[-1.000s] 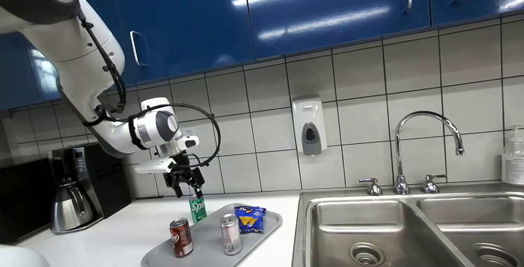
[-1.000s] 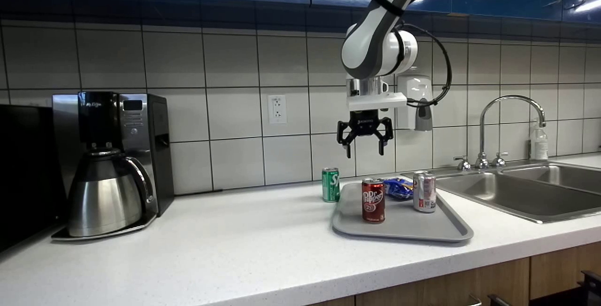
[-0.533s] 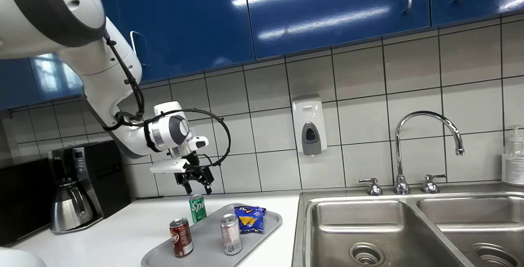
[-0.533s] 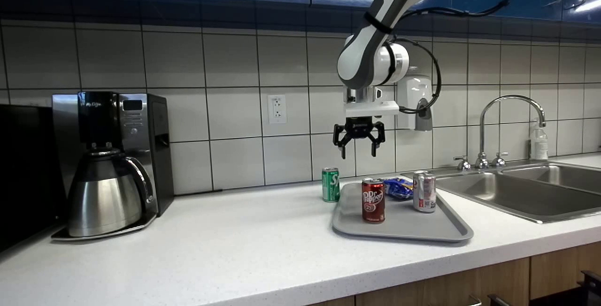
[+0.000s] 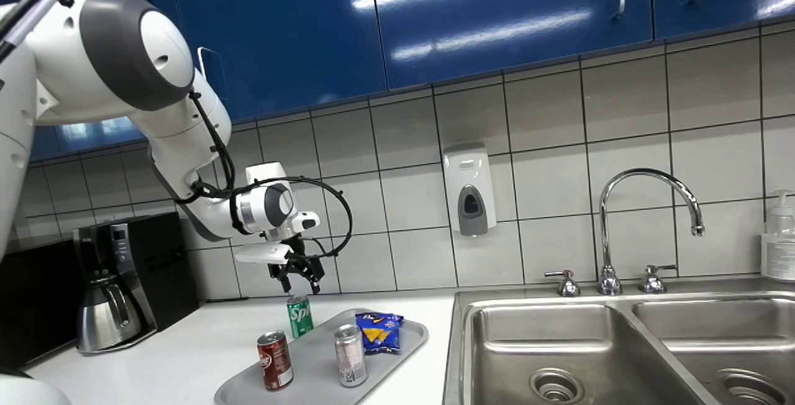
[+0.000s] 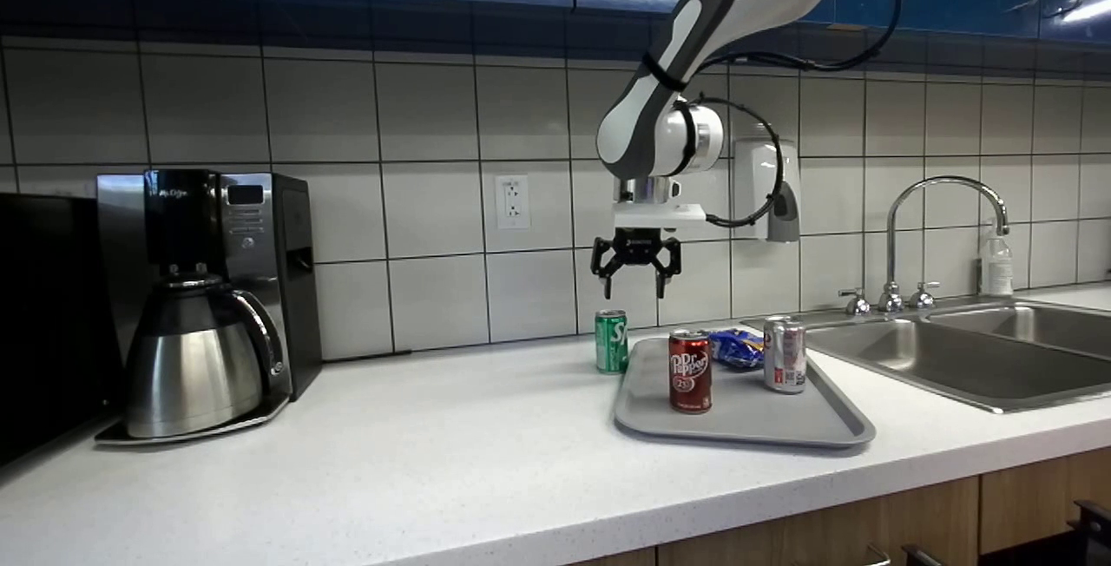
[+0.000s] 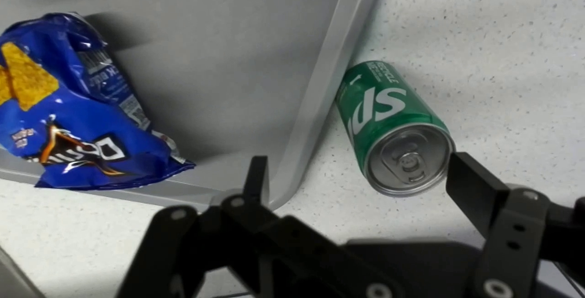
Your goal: Move the cans to the tray
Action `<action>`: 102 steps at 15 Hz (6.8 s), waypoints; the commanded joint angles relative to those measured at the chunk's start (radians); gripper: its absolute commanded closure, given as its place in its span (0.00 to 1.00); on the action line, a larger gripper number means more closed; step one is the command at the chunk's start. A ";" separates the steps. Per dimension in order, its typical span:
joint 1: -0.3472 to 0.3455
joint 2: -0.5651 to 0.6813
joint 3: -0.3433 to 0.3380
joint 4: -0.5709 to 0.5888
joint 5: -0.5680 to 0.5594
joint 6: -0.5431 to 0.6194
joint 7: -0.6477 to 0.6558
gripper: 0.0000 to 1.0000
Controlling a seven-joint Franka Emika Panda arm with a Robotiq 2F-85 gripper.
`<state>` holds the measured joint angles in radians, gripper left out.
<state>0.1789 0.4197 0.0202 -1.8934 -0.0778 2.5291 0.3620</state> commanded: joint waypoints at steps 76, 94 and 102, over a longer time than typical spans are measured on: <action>-0.011 -0.009 -0.024 0.099 0.008 -0.184 -0.057 0.62; -0.020 -0.009 -0.058 -0.068 -0.023 -0.117 -0.052 0.62; -0.022 0.008 -0.056 -0.071 -0.015 -0.112 -0.054 0.62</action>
<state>0.1699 0.4429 -0.0401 -1.9487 -0.0827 2.4005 0.3269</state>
